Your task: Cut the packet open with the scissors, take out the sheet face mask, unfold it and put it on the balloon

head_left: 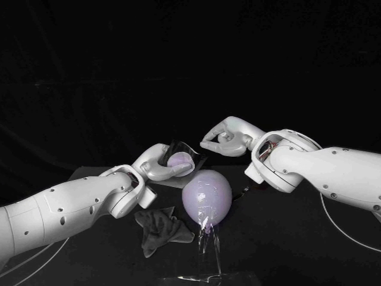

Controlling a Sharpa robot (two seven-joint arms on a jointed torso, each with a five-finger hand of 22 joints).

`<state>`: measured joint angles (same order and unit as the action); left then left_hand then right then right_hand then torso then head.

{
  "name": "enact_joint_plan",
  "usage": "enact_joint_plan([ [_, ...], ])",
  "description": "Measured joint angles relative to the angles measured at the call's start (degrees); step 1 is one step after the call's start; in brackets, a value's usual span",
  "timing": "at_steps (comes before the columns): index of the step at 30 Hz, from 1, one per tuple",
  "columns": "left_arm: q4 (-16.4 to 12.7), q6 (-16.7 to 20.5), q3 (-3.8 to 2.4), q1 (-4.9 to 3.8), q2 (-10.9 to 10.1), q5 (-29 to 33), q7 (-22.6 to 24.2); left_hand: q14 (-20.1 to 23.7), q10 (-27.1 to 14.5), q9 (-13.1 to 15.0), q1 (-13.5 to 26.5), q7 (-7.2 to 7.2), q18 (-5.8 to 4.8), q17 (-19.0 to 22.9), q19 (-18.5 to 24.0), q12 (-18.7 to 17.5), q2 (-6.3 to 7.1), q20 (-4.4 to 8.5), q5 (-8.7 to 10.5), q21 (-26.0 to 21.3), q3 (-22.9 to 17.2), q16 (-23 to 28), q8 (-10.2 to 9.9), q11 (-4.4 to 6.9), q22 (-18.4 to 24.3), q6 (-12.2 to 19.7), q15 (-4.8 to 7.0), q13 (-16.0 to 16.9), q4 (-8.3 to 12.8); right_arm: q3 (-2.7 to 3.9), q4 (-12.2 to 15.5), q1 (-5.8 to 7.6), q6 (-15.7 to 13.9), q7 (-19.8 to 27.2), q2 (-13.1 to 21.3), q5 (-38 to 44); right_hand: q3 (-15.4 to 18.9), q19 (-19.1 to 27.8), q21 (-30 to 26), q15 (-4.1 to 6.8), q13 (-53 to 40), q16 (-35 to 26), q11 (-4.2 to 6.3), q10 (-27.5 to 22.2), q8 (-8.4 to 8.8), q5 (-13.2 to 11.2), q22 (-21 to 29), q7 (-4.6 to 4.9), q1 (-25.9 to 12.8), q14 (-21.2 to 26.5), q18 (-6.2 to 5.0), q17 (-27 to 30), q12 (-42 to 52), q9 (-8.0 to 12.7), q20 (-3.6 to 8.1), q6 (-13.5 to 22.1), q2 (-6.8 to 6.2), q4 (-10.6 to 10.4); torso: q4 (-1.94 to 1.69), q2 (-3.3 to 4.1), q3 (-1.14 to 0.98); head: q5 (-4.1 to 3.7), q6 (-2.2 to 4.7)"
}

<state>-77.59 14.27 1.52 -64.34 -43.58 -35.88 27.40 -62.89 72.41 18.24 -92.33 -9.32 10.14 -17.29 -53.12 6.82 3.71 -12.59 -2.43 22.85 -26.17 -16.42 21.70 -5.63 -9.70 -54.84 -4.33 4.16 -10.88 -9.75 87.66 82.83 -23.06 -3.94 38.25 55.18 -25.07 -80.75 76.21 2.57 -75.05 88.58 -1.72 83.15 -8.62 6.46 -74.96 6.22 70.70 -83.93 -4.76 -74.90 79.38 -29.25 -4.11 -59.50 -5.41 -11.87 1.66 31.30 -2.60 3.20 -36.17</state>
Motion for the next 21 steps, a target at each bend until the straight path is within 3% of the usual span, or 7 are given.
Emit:
enact_joint_plan([
  [5, 0.2, 0.4, 0.0, -0.03, 0.1, -1.3, 0.0, 0.0, 0.0, 0.6, 0.1, 0.0, -0.01, 0.0, 0.1, 0.0, -0.08, 0.12, 0.04, 0.2, 0.0, 0.0, -0.2, 0.0, -0.1, 0.0, -0.01, 0.0, 0.0, 0.05, -0.5, 0.13, 0.6, -0.2, -0.5, 0.2, 0.0, -0.4, 0.7, -0.01, 0.0, 0.4, 0.08, 0.7, -0.23, -1.7, 0.0, -0.02, 0.0, 0.0, 0.0, 0.0, 1.5, -0.1, 0.02, 0.0, 0.0, 0.0, 0.01, -0.03, 0.0, -0.04, -0.01],
  [6, 0.2, 0.4, 0.0, -0.04, 0.1, -1.5, 0.0, 0.0, 0.0, 0.7, 0.0, 0.01, -0.02, -0.1, 0.2, 0.0, -0.1, 0.2, 0.04, 0.4, 0.0, 0.0, -0.2, 0.0, -0.2, 0.0, -0.01, -0.1, 0.0, 0.06, -0.6, 0.14, 0.7, -0.3, -0.6, 0.3, 0.1, -0.4, 0.8, -0.01, 0.0, 0.4, 0.08, 0.7, -0.23, -1.9, 0.0, -0.03, 0.0, 0.0, 0.48, 0.0, 1.6, -0.2, 0.02, 0.0, 0.0, 0.1, 0.0, -0.03, 0.0, -0.05, -0.03],
  [21, 0.1, 0.7, 0.0, -0.09, 0.2, -2.9, 0.1, 0.0, 0.0, 0.8, -0.1, 0.1, -0.42, -0.2, 0.2, 0.2, -0.23, 0.2, -0.11, 0.6, 0.0, -0.2, -0.4, 0.0, -0.4, 0.1, -0.02, -0.2, 0.3, 0.08, -1.6, 0.19, 3.5, -2.5, -2.5, 3.9, 0.5, -1.0, 1.7, -0.02, 0.0, 0.7, 0.08, 0.7, -0.68, -2.6, 0.1, -0.19, 1.3, 0.0, 0.86, -0.1, 3.3, -0.3, 0.2, -0.2, -1.32, 1.2, -0.06, 0.0, 0.04, -0.3, -0.35],
])
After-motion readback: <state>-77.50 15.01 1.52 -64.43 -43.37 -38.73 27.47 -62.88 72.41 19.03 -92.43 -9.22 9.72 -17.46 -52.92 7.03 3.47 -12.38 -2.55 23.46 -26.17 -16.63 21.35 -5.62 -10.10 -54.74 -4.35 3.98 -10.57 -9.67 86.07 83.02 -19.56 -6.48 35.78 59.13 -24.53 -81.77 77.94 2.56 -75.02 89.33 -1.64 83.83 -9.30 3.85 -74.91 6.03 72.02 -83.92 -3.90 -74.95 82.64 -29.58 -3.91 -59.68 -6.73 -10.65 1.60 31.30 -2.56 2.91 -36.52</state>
